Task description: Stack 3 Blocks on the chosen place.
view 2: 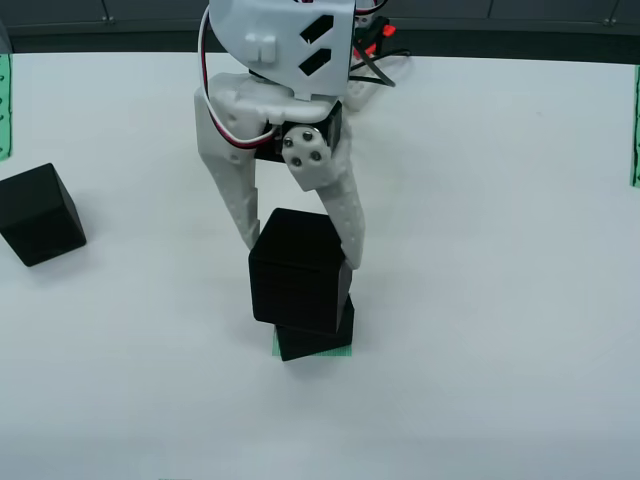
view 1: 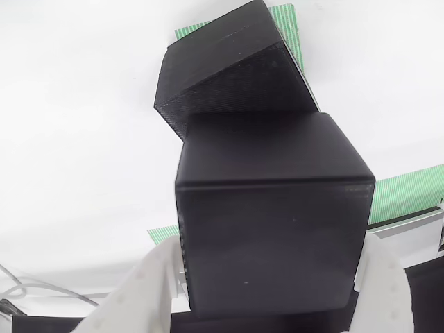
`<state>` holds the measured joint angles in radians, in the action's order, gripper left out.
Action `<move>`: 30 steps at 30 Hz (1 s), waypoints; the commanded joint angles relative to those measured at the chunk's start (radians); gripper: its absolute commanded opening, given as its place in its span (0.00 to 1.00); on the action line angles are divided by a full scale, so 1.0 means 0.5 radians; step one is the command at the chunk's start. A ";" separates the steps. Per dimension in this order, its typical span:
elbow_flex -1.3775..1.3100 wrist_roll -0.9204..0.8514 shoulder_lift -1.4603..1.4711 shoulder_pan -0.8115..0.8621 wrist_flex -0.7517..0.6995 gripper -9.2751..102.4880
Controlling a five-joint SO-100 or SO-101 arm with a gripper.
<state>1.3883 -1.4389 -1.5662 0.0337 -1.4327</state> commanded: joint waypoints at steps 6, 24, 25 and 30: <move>-0.077 0.015 -0.009 0.052 0.074 0.48; -0.031 0.012 -0.061 0.110 0.123 0.48; -0.021 0.012 -0.067 0.110 0.123 0.47; 0.089 -0.003 -0.089 0.101 0.175 0.47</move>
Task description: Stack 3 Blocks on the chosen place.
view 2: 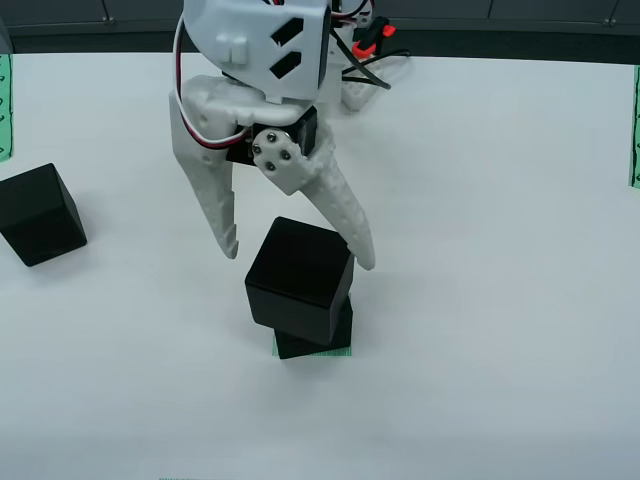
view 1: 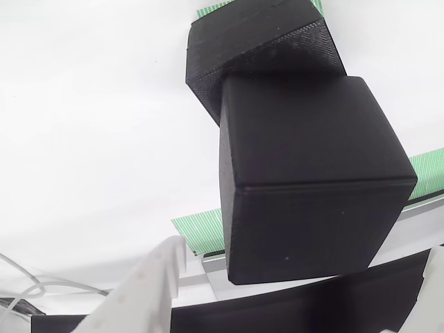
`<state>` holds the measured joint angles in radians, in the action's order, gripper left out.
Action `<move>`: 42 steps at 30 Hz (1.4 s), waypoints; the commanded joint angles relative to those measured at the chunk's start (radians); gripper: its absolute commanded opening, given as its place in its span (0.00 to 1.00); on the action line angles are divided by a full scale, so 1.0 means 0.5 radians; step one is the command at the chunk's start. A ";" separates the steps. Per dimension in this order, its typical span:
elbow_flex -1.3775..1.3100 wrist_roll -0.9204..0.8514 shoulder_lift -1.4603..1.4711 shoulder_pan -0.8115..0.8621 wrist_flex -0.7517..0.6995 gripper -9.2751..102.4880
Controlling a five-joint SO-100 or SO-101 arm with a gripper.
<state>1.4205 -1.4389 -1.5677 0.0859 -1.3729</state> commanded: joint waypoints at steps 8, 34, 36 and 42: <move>0.224 -0.015 -0.163 -0.043 0.144 0.42; 0.482 -0.503 -0.472 0.635 0.448 0.39; 0.494 -0.506 -0.476 0.638 0.451 0.39; 0.552 -0.491 -0.518 0.629 0.445 0.39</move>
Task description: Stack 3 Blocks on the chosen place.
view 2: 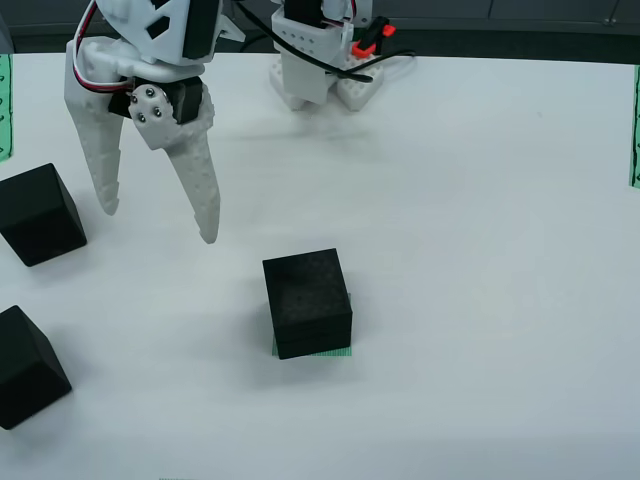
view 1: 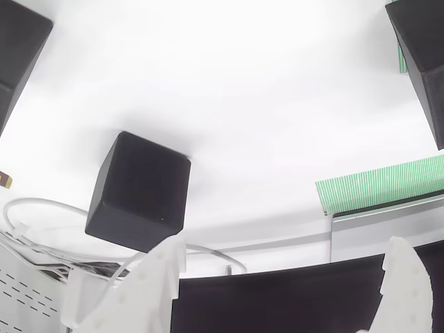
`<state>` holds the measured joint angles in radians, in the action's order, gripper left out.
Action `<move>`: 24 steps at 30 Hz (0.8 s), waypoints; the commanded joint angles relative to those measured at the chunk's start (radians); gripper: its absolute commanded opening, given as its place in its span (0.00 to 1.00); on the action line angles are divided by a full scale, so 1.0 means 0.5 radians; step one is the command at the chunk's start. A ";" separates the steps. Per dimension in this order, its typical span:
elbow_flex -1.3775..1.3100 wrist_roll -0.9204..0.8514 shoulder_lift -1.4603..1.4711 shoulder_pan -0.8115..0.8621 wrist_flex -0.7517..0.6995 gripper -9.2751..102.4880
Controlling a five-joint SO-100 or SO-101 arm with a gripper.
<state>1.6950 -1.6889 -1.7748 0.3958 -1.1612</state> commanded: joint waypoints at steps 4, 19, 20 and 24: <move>-0.129 0.012 -0.135 0.104 -0.267 0.39; -0.509 1.445 0.132 0.353 -0.390 0.39; -0.522 1.543 0.172 0.356 -0.356 0.39; -0.577 1.844 0.307 0.374 -0.166 0.39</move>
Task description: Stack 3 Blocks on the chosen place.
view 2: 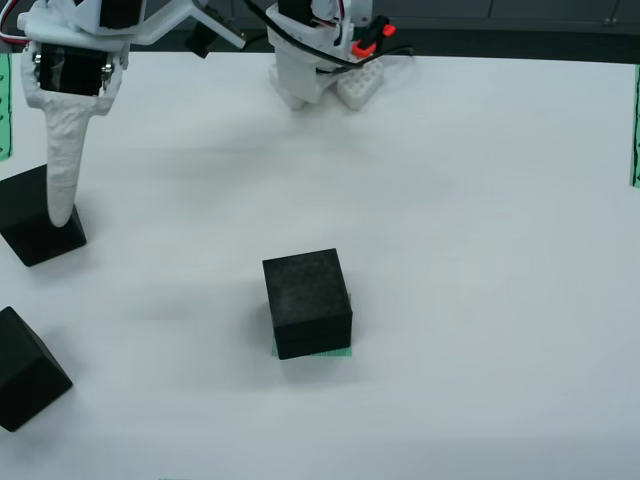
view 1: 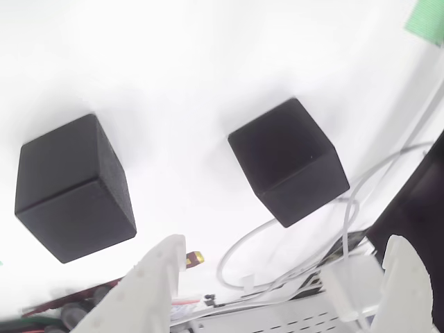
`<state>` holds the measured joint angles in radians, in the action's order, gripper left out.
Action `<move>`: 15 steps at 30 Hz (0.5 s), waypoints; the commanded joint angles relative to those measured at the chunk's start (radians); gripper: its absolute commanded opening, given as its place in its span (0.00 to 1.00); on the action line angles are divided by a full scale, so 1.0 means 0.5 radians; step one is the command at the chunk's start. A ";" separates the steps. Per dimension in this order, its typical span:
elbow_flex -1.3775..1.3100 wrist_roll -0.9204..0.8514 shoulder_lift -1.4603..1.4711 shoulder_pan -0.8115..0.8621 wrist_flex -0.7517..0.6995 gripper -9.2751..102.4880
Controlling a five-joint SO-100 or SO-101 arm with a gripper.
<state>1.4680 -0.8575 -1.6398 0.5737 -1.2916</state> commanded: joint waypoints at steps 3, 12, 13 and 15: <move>-0.224 0.276 0.169 0.021 0.184 0.39; -0.537 0.276 0.675 -0.012 0.506 0.39; -0.586 0.261 0.712 -0.015 0.472 0.39; -0.650 0.255 0.761 -0.015 0.451 0.39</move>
<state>1.2257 -0.7256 -1.2686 0.5722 -1.0569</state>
